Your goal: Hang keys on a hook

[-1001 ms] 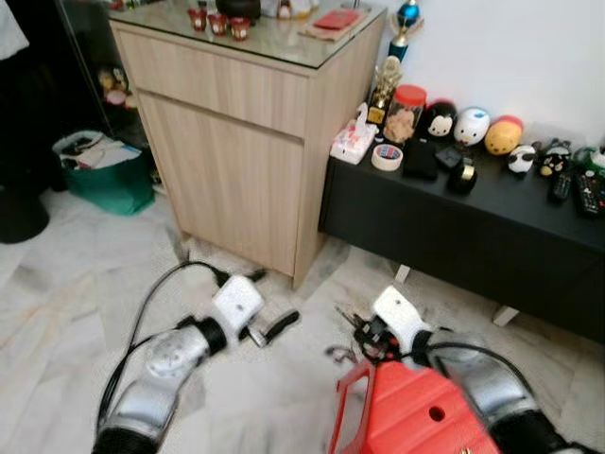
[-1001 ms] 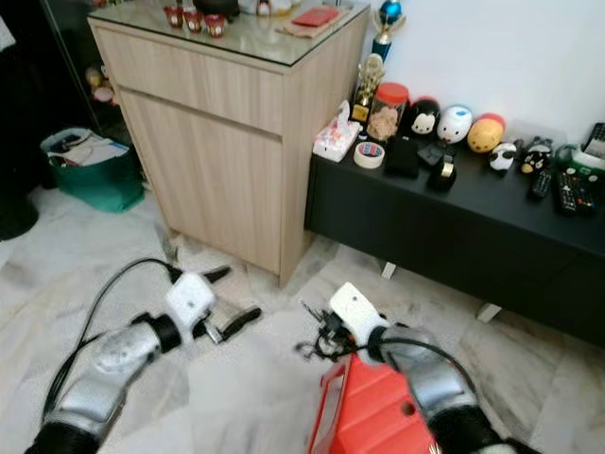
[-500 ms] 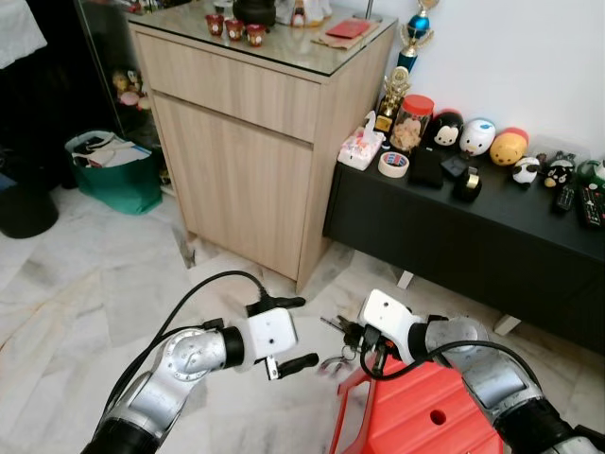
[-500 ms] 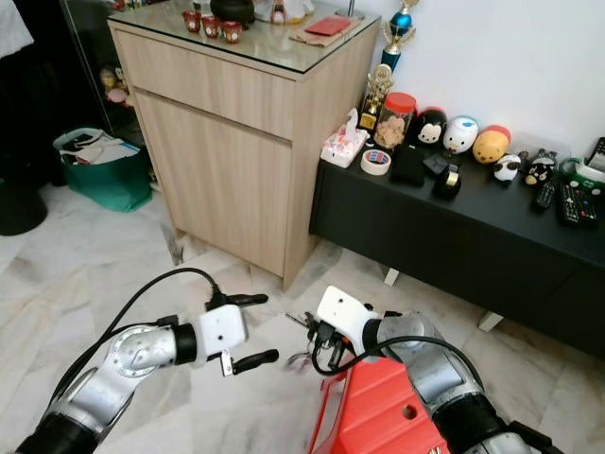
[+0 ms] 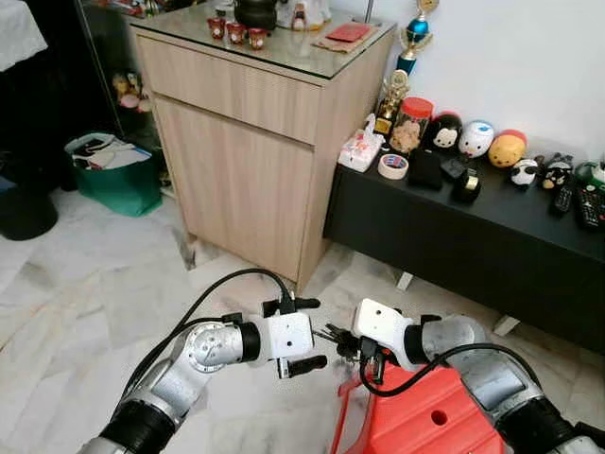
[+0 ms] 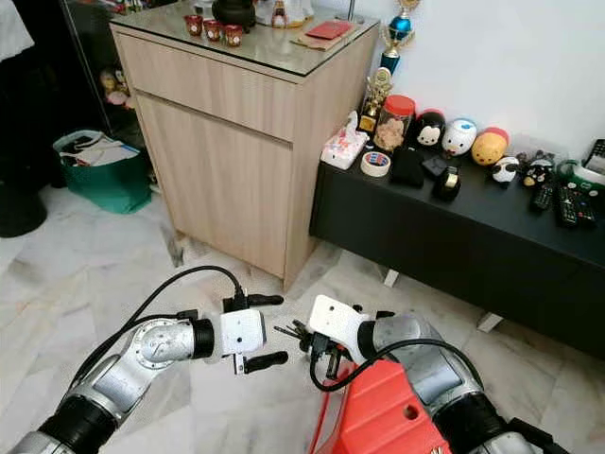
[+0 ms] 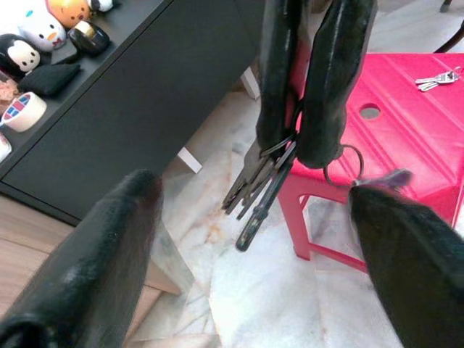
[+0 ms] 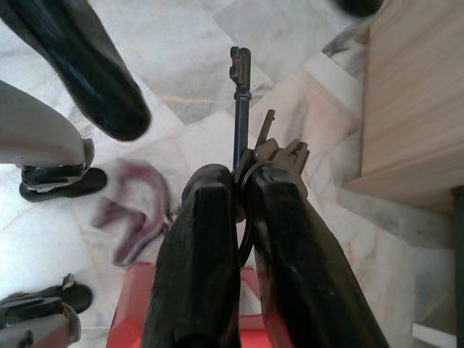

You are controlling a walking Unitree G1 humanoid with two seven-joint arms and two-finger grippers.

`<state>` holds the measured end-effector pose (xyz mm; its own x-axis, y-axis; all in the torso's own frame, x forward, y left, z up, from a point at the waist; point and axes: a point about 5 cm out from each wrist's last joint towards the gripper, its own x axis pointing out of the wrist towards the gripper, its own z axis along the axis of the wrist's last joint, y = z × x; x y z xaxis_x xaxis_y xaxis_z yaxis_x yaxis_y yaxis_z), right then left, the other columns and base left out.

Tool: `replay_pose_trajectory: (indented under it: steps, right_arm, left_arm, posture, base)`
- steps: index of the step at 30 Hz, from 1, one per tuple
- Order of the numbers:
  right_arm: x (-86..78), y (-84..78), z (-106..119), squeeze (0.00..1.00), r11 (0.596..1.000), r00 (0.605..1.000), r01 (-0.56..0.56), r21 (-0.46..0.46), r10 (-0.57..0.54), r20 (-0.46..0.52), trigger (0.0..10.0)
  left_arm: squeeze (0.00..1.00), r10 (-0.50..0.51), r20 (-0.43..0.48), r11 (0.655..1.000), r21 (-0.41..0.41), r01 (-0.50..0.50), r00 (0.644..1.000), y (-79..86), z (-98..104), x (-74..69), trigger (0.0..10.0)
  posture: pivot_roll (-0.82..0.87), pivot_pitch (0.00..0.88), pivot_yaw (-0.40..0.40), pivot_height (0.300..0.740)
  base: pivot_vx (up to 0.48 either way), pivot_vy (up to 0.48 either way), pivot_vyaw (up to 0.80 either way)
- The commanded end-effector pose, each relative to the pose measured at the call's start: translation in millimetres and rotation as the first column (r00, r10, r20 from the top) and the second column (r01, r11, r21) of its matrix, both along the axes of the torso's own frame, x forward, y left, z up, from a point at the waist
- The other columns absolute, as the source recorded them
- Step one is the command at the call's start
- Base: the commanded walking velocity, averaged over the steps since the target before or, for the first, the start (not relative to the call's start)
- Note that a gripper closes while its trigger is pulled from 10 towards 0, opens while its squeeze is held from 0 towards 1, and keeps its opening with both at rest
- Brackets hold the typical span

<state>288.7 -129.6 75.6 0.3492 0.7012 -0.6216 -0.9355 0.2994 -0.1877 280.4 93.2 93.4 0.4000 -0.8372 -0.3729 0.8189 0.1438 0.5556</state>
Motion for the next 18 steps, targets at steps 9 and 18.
replay_pose_trajectory:
  steps: [9, 18]
  right_arm:
    - [0.3, 7.8, 10.4, 0.0, 0.999, 0.998, -0.05, 0.007, 0.049, 0.05, 10.0]
    - [-0.8, 11.0, 10.1, 0.0, 0.998, 0.997, -0.056, 0.007, 0.055, 0.055, 10.0]
  left_arm:
    - [0.0, -0.044, -0.005, 0.998, 0.035, 0.044, 0.999, -3.9, -4.9, -0.3, 0.0]
    - [0.0, -0.046, -0.005, 0.998, 0.042, 0.046, 0.999, -5.5, -7.9, 0.0, 0.9]
  posture:
    - [0.06, 0.0, -0.091, 0.713]
    - [0.06, 0.0, -0.091, 0.713]
  base:
    - [0.0, 0.0, 0.0]
    - [0.0, 0.0, 0.0]
